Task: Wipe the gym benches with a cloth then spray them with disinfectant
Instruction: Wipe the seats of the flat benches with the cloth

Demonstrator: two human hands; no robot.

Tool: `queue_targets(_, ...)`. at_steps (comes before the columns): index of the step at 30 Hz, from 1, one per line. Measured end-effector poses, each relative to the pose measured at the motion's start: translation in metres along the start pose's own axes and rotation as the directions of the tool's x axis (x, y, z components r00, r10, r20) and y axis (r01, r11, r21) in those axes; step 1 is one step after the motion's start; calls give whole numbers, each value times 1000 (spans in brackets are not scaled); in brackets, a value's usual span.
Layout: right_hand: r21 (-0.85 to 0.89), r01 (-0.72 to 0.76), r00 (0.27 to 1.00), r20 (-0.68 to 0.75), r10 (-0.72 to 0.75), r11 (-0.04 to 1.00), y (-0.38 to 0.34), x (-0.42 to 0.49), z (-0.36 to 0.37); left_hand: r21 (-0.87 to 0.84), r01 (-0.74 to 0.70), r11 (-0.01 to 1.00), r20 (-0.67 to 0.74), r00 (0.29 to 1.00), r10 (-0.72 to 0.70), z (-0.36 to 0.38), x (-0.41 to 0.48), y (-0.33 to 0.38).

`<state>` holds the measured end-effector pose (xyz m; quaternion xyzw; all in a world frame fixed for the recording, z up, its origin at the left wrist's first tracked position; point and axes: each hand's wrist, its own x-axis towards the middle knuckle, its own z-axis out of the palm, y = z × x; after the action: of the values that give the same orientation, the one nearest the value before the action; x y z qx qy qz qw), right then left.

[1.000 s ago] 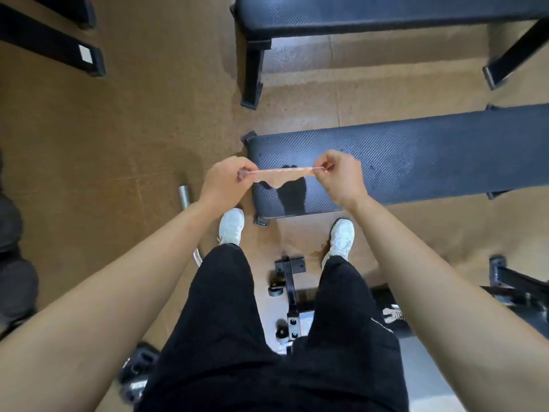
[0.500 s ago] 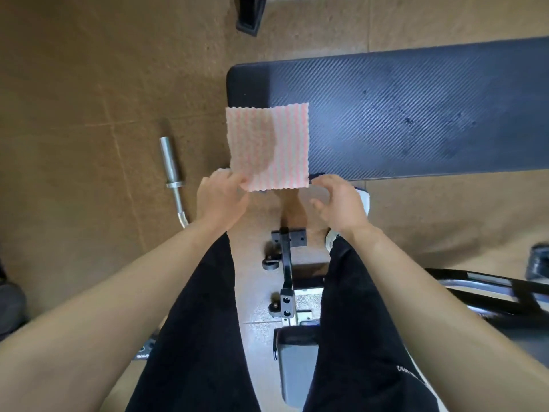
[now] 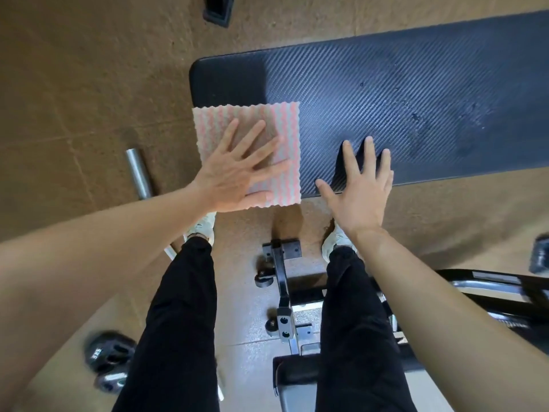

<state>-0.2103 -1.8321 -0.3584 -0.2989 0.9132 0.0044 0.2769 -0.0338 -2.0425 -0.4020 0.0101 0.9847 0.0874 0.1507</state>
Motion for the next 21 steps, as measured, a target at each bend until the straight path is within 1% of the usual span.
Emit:
queue_targets(2,3,-3,1000,-16,3,1000,-1,1,1,-5,37,999,-18,999,-37,-2,4,-7)
queue_targets(4,7,-3,1000,-21,3,1000,-2,1,-1,-25,148,989,-21,989,-149,-10,15,-20)
queue_targets(6,6,7,1000,-14,-7,1000,-1,2,-5,-40,266,963,-22,964,-267,-21,35,-39)
queue_targets(7,5,16,1000,-3,-16,1000,0,3,-7,-40,299,953,-22,954,-300,-28,47,-50)
queue_targets(11,-32,99,994,57,-97,995,13,3,-14,-43,323,945,-23,946,-324,-47,86,-75)
queue_targets(14,-12,144,986,82,-143,989,28,2,-20,-67,380,923,-19,924,-382,-50,102,-69)
queue_targets(18,67,149,983,96,-155,987,38,1,-27,-98,402,910,-42,912,-408,-50,109,-41)
queue_targets(21,204,152,982,79,-171,967,47,-1,-30,-66,353,933,-18,935,-355,-44,110,-2)
